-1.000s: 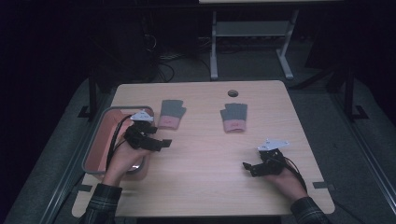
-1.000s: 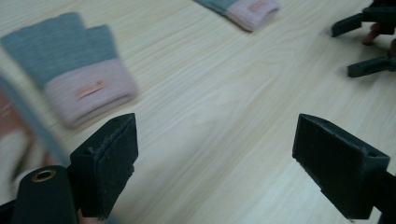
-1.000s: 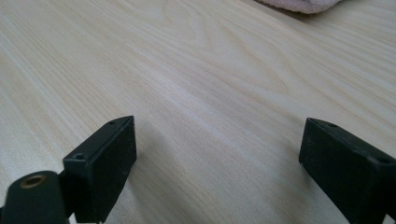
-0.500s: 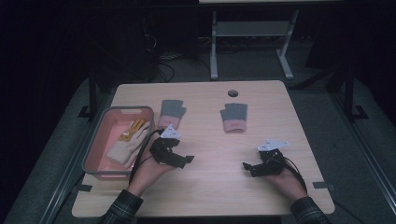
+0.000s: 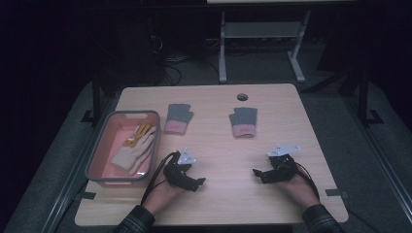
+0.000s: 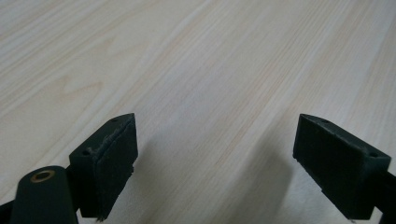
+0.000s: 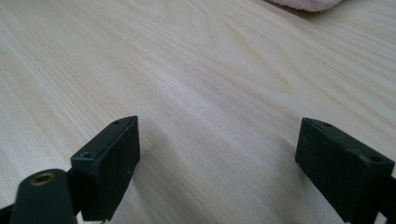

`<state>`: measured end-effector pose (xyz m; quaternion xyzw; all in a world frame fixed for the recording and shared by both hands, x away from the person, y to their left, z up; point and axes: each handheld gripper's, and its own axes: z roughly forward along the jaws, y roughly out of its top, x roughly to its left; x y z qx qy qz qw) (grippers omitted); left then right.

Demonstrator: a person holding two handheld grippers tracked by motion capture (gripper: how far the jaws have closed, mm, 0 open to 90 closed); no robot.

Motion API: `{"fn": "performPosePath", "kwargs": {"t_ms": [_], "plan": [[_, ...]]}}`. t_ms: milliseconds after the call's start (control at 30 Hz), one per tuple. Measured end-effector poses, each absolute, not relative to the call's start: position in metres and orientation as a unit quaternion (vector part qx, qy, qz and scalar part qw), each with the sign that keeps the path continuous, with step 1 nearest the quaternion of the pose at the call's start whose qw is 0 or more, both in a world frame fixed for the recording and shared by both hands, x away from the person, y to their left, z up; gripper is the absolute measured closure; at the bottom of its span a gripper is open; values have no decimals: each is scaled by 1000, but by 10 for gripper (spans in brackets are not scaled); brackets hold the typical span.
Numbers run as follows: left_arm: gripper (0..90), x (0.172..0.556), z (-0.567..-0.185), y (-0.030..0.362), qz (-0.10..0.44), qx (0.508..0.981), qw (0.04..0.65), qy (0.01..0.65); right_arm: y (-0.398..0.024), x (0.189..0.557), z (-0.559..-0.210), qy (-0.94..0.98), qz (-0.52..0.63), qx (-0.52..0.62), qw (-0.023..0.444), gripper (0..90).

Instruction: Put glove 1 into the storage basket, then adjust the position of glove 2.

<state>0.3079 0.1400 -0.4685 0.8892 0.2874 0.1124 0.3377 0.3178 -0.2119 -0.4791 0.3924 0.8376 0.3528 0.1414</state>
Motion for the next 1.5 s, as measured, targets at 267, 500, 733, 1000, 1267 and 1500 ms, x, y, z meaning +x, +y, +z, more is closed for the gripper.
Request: {"fn": "performPosePath", "kwargs": {"t_ms": [267, 500, 733, 1000, 1267, 1500], "plan": [[121, 307, -478, 146, 119, 877, 373, 279, -211, 325, -470, 837, 355, 394, 132, 249], [122, 306, -478, 146, 118, 876, 374, 281, -207, 341, -455, 834, 374, 387, 124, 633], [122, 306, -478, 146, 118, 877, 373, 281, -206, 371, -442, 828, 393, 383, 115, 899], [123, 306, -477, 146, 117, 878, 371, 279, -201, 406, -435, 822, 408, 379, 120, 900], [122, 306, -478, 146, 116, 878, 373, 276, -181, 439, -444, 824, 398, 383, 128, 900], [123, 306, -478, 146, 116, 878, 373, 276, -178, 460, -446, 815, 396, 404, 127, 900]]}}
